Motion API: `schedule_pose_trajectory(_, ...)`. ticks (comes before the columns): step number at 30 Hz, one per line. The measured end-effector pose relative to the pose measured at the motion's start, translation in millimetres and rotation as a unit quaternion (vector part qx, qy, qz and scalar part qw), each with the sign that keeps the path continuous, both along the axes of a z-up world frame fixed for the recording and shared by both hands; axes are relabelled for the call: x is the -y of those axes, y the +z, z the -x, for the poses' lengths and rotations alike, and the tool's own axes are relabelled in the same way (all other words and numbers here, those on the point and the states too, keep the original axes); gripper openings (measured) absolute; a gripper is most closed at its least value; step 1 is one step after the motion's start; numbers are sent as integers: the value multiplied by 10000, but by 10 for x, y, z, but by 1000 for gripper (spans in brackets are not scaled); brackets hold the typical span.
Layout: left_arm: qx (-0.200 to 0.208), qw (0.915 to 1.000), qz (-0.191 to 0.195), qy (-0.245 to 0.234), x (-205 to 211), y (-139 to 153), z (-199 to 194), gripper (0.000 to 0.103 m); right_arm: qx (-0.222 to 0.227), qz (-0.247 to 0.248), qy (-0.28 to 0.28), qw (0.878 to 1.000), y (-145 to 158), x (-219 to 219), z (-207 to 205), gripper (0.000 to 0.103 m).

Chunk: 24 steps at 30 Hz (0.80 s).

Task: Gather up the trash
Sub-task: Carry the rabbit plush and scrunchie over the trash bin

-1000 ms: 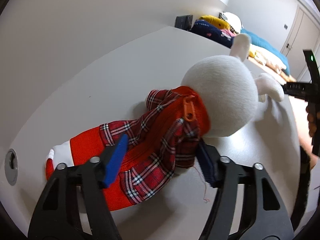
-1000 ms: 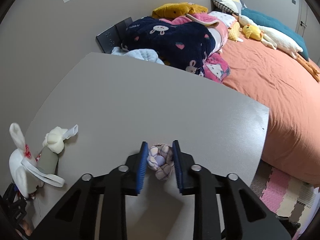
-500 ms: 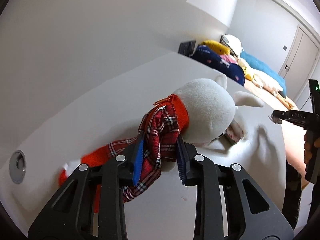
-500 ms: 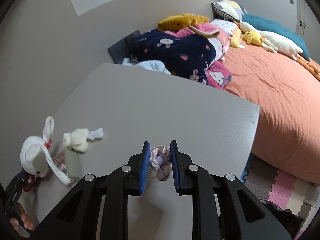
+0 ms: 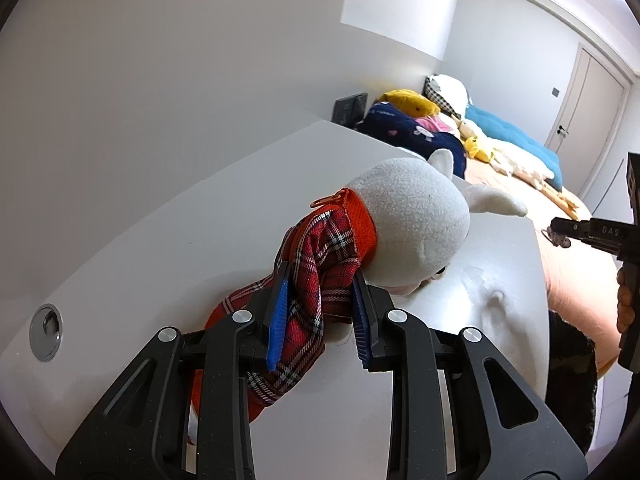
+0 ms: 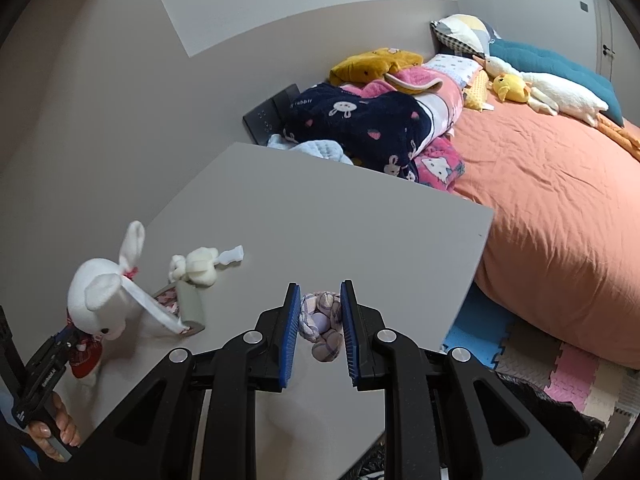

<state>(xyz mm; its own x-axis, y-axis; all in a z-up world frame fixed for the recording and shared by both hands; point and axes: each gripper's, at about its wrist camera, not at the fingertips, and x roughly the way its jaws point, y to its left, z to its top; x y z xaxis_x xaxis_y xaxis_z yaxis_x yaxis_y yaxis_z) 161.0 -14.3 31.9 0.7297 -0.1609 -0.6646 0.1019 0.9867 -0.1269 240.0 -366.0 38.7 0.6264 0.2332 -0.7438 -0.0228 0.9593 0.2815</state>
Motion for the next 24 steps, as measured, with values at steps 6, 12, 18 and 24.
schedule_pose_trajectory(6, 71, 9999, 5, -101, 183, 115, 104, 28, 49, -29, -34, 10000, 73, 136, 241, 22)
schedule_pose_trajectory(12, 86, 9998, 6, -203, 358, 176, 250, 28, 125, -23, -67, 9999, 162, 274, 513, 22)
schedule_pose_trajectory(18, 152, 9991, -38, -384, 595, 261, 389, 28, 178, -71, -124, 9997, 216, 426, 737, 22)
schedule_pose_trajectory(24, 130, 9981, -16, -609, 847, 264, 451, 28, 184, -68, -230, 9995, 222, 610, 963, 22)
